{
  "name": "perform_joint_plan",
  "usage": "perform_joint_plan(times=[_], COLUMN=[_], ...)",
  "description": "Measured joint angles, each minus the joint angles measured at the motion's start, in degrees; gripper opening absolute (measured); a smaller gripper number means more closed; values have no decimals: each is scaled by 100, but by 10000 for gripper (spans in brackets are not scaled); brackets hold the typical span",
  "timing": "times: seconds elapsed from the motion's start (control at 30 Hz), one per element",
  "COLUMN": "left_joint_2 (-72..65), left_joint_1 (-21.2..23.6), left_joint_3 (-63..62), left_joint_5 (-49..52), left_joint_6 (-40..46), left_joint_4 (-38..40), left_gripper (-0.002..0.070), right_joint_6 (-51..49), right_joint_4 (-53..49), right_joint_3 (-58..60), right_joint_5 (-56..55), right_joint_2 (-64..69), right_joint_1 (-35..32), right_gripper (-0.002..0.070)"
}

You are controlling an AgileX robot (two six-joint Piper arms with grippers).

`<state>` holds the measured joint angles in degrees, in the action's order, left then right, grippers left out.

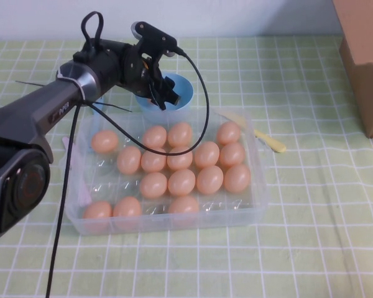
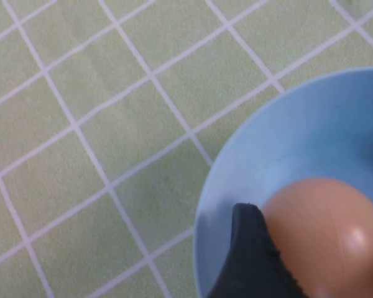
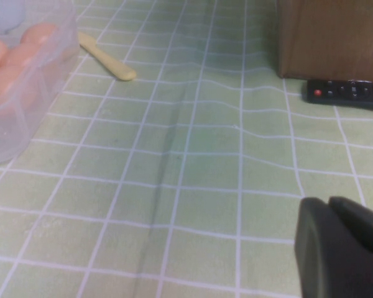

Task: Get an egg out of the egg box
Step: Place the egg in the bowl

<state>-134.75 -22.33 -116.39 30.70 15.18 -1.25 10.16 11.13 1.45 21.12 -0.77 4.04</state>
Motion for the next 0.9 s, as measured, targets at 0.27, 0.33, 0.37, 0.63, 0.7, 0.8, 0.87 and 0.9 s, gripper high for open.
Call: perform_joint_plan(times=[0.27, 0.33, 0.37, 0.63, 0.7, 0.8, 0.87, 0.9], left_joint_2=[348, 375, 385, 397, 461, 759, 1144, 1384], left_joint_1=[0, 0, 0, 0, -31, -70, -96, -94], left_joint_3=[0, -3, -3, -3, 9, 238, 608, 868], left_joint_5=[179, 233, 246, 325, 498, 664, 664, 606], left_joint_6=[2, -10, -10, -10, -10, -19, -63, -108], left_joint_4=[-4, -13, -13, -16, -16, -25, 0, 21], left_gripper=[419, 447, 459, 488, 487, 471, 417, 370], right_joint_6=[0, 0, 0, 0, 0, 0, 0, 0], right_joint_4=[0, 0, 0, 0, 0, 0, 0, 0], right_joint_3=[0, 0, 0, 0, 0, 0, 0, 0], right_joint_5=[0, 0, 0, 0, 0, 0, 0, 0], right_joint_2=[0, 0, 0, 0, 0, 0, 0, 0], right_joint_1=[0, 0, 0, 0, 0, 0, 0, 0], right_gripper=[-19, -19, -19, -19, -19, -19, -19, -19])
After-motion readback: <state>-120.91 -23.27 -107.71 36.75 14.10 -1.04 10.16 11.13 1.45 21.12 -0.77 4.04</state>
